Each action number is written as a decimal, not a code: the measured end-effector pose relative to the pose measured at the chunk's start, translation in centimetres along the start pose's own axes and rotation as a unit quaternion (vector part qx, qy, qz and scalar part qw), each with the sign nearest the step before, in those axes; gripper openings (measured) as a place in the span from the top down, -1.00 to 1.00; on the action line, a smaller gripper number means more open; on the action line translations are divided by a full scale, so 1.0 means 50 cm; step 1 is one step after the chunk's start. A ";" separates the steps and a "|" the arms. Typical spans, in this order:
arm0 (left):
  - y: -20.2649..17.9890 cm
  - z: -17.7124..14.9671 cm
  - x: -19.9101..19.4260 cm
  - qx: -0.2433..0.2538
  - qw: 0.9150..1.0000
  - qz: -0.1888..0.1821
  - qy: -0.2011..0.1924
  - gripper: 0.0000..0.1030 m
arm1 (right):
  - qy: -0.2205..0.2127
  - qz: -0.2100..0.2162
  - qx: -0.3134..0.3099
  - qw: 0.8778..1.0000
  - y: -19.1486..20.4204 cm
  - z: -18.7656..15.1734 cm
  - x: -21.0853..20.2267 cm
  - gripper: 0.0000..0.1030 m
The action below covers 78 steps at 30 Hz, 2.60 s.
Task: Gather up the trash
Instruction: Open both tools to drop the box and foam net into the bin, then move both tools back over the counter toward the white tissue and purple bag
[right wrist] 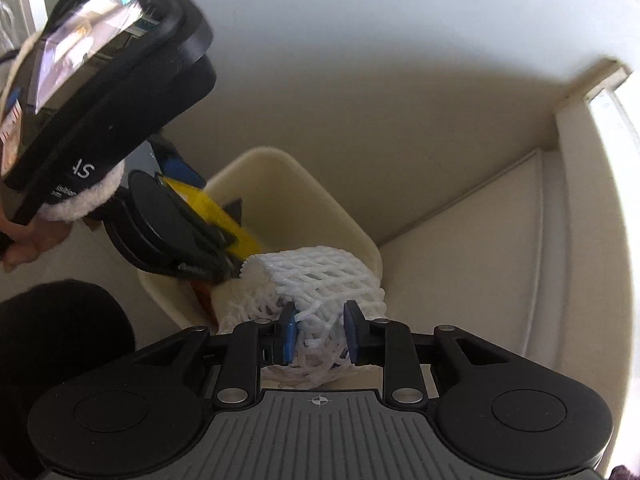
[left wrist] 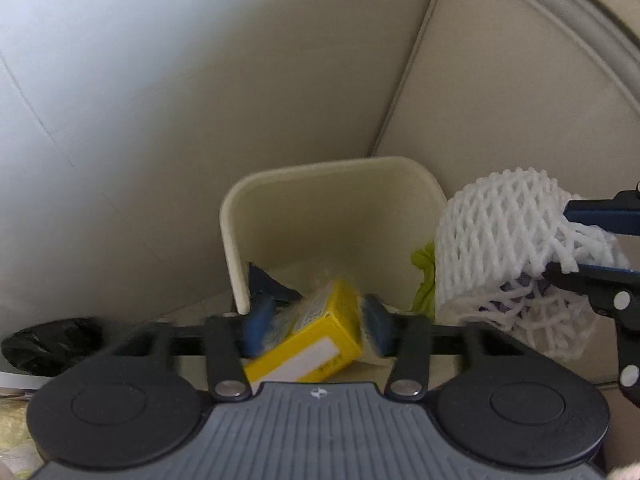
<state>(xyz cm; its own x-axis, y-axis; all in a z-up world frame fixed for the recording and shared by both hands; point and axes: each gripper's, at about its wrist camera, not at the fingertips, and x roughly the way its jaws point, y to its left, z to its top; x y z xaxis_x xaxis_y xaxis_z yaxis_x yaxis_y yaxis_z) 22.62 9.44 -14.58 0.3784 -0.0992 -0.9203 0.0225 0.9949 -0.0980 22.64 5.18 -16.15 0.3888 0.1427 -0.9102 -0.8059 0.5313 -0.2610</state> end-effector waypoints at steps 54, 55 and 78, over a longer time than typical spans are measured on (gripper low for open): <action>-0.169 0.008 -0.364 0.187 0.955 -0.033 -0.227 -0.98 | -0.206 -0.116 0.273 0.932 -0.274 -0.307 -0.473 -0.86; -0.184 0.015 -0.366 0.192 0.952 -0.039 -0.234 -0.98 | -0.206 -0.129 0.290 0.926 -0.291 -0.315 -0.476 -0.91; -0.479 0.147 -0.321 0.274 0.917 -0.111 -0.268 -0.99 | -0.213 -0.205 0.505 0.811 -0.503 -0.545 -0.421 -0.92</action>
<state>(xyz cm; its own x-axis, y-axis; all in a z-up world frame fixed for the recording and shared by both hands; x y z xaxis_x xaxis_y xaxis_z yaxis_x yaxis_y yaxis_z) 22.80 -12.70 5.34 0.7049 -0.4244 -0.5683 0.5605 0.8243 0.0797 22.57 -33.96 0.81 0.8241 -0.0570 -0.5635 0.1228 0.9892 0.0796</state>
